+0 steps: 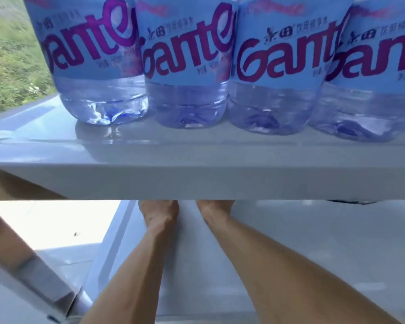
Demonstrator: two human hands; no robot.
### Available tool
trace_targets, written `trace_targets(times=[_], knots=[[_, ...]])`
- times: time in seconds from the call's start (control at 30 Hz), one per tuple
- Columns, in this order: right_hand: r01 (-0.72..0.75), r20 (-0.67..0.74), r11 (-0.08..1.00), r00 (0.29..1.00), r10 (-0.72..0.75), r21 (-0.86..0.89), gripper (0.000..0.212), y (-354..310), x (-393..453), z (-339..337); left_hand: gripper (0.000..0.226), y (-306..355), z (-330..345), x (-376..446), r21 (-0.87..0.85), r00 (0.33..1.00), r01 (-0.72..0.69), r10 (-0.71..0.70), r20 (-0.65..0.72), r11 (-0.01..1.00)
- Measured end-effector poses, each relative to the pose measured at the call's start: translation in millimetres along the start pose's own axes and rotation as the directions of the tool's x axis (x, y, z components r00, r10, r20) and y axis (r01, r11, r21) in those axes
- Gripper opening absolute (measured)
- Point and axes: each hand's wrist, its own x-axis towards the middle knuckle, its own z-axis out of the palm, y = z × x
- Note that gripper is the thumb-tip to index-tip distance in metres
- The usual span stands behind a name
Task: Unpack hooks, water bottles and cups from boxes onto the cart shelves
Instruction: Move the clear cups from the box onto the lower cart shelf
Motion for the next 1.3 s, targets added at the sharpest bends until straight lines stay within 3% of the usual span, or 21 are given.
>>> trace_targets(times=[0.1,0.2,0.27,0.37,0.73,1.1,1.3], knots=[[0.104,-0.313,0.987,0.94,-0.139,-0.126,0.046,-10.2,-1.2,-16.3,0.015,4.7,-4.6,1.3,-0.183,0.994,0.053,-0.07,-0.089,0.982],[0.17,-0.384,0.984,0.906,-0.177,-0.052,0.078,-14.9,-5.4,-8.8,0.055,2.4,-2.5,3.6,-0.237,0.995,0.029,-0.052,-0.089,0.971],[0.15,-0.438,0.983,0.881,-0.181,-0.105,0.087,-12.7,-3.2,-3.3,0.059,1.7,1.4,6.4,-0.215,0.994,0.011,-0.035,-0.108,0.977],[0.111,-0.459,0.971,0.866,-0.198,-0.21,0.088,-10.5,0.3,2.6,0.059,-0.3,5.4,10.3,-0.186,0.992,0.006,-0.029,-0.126,0.983],[0.008,-0.456,0.97,0.882,-0.121,-0.242,0.067,-17.6,-8.9,14.5,0.057,2.5,8.4,8.7,-0.157,0.987,0.035,-0.059,-0.152,0.987],[0.024,-0.452,0.964,0.88,-0.146,-0.265,0.086,-15.3,-3.3,17.7,0.049,-3.3,-0.8,30.3,0.029,0.982,-0.047,0.051,-0.182,0.998],[0.014,-0.438,0.964,0.889,-0.133,-0.265,0.086,-12.6,2.9,18.9,0.059,-6.2,3.5,35.8,-0.1,0.992,-0.027,0.015,-0.124,0.995]])
